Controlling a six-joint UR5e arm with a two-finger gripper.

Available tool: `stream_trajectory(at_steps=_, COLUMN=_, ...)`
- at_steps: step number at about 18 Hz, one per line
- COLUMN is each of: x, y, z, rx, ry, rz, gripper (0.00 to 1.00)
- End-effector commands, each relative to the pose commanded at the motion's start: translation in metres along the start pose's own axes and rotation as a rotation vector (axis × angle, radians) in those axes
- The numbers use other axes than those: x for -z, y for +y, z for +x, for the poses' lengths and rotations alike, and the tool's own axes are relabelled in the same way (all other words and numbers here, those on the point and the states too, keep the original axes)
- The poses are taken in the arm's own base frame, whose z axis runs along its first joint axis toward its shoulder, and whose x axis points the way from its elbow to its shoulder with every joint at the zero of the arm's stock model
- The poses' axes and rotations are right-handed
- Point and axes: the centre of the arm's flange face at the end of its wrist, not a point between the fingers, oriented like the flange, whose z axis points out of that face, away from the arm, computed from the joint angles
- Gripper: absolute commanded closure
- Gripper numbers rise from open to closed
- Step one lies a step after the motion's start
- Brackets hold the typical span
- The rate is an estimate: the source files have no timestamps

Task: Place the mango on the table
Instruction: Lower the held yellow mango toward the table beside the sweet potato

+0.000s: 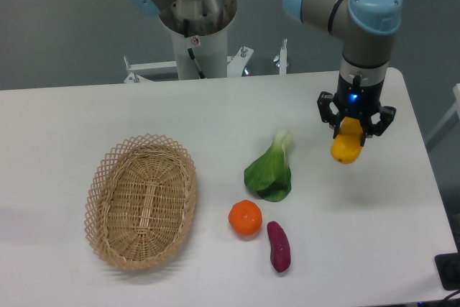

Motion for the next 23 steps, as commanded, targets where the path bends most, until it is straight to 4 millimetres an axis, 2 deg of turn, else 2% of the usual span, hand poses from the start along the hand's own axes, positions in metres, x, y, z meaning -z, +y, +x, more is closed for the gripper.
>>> stream_trajectory(at_steps=9, x=-0.023, y=-0.009, z=-0.011, rx=0.049, ry=-0.029, rz=0.015, gripper=0.61)
stream_trajectory(at_steps=12, x=-0.035, y=-0.032, z=-0.015, rx=0.114, ry=-0.06, rz=0.041, gripper=0.61)
stream_trajectory(at_steps=18, x=-0.07, y=-0.066, z=-0.023, rx=0.22, ry=-0.081, rz=0.079, gripper=0.61)
stream_trajectory(at_steps=23, x=-0.119, y=-0.093, z=-0.004, rx=0.211, ry=-0.024, rz=0.053, gripper=0.61)
